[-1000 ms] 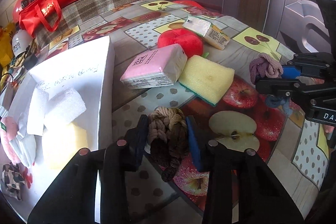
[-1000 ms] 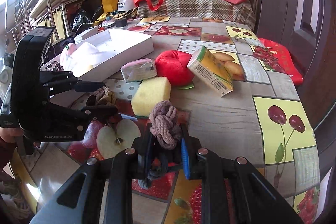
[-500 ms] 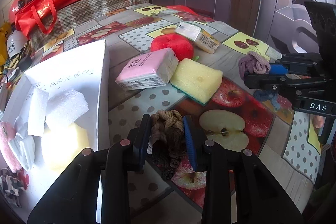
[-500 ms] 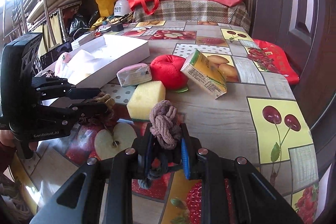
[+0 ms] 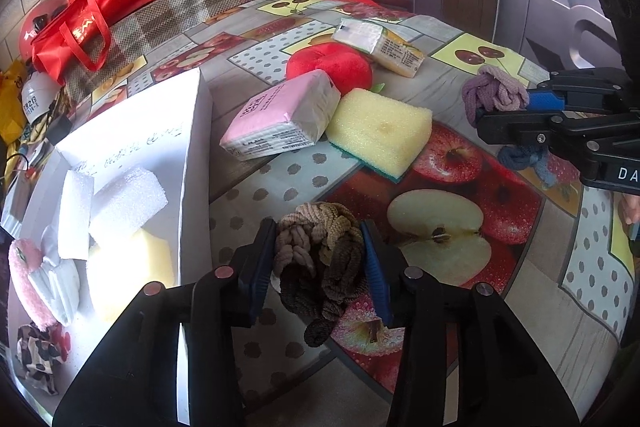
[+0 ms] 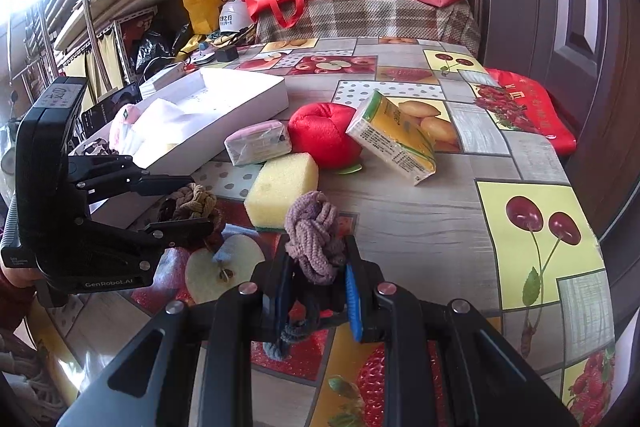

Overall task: Organize soft objects
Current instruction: 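Carry both rope toys over the white box with both tools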

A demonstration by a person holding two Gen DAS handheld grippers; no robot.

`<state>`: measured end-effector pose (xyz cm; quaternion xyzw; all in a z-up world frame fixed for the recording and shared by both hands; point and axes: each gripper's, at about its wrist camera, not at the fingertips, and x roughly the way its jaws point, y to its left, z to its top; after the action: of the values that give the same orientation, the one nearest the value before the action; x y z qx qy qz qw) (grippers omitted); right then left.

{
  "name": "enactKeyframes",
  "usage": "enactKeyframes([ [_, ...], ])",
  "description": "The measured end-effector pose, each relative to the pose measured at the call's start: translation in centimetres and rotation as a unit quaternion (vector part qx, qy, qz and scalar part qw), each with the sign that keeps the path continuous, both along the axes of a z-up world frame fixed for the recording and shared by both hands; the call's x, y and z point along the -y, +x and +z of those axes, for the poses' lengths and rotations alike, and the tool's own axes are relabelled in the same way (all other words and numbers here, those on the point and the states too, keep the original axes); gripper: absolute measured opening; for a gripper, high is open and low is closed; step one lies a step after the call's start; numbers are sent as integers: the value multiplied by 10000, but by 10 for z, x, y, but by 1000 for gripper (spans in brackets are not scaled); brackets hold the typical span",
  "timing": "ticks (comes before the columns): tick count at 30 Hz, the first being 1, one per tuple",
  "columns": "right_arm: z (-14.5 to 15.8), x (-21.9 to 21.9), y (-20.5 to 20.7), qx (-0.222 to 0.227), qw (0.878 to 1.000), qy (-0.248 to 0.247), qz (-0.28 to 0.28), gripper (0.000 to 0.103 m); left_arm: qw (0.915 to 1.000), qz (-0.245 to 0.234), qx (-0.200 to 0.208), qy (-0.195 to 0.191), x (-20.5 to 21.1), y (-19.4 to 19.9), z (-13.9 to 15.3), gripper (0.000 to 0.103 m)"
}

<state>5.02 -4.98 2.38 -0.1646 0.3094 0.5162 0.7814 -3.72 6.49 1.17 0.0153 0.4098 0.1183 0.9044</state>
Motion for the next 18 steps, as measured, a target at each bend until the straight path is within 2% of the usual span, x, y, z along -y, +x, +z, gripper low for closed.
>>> enactKeyframes([
  [2,1,1,-1,51,10000,42,-28,23,9999,-46,107,-45,0,-3,2,28],
  [4,4,4,-2,128,9998,148,-93,23,9991,-146,384,-65,3,-10,10,23],
  [8,18,17,-9,399,9960,766,-245,23,9931,-246,1128,182,15,-33,28,22],
  [12,27,19,-20,726,9896,1197,-317,23,9863,-181,1605,324,17,-49,39,22],
  [18,28,13,-20,761,9888,1223,-389,23,9782,13,2058,-294,-10,-66,46,22],
])
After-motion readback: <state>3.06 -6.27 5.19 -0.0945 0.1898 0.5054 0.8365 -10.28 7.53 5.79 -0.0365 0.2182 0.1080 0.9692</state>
